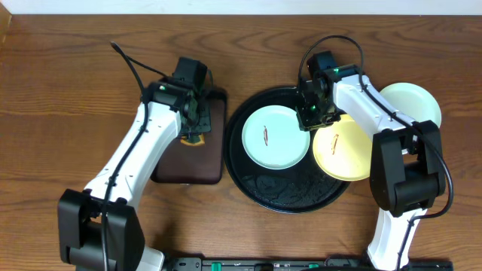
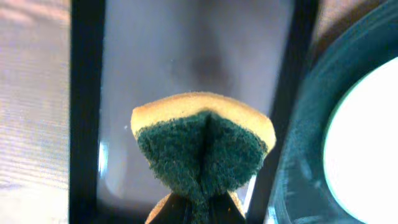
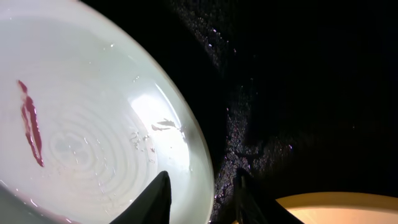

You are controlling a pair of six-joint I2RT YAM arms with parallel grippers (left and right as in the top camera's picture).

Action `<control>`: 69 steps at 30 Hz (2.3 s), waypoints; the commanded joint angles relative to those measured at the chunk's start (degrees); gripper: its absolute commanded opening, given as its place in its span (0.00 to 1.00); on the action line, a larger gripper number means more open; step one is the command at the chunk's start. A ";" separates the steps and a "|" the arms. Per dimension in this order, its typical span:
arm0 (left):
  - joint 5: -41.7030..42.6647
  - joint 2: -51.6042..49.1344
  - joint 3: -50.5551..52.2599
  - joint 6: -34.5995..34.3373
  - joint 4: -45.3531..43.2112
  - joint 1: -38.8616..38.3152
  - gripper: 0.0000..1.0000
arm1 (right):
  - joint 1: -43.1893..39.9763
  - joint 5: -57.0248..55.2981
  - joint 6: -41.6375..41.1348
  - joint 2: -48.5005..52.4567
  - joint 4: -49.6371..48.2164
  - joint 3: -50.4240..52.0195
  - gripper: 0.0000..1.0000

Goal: Clean dirty plates on tray and stack at the side
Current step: 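Scrub the held mint plate with the sponge in the left gripper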

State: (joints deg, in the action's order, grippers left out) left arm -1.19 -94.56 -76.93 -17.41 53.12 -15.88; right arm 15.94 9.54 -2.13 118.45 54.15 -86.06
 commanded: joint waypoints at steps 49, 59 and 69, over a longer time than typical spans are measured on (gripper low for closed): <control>3.37 -17.18 -7.56 -10.58 -13.05 -17.09 0.07 | 0.66 0.37 -3.41 0.09 -1.68 2.34 0.01; 3.37 -21.97 -7.56 -10.56 -14.34 -17.68 0.07 | 0.66 0.37 -3.39 0.09 -1.88 2.34 0.01; 3.34 -25.51 -7.56 -10.56 -14.82 -18.60 0.08 | 0.66 0.35 -3.37 0.09 -1.88 2.34 0.01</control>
State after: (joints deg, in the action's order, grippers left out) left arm 2.68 -118.04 -84.75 -27.22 38.28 -34.52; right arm 15.97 9.58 -4.60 118.45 52.62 -84.03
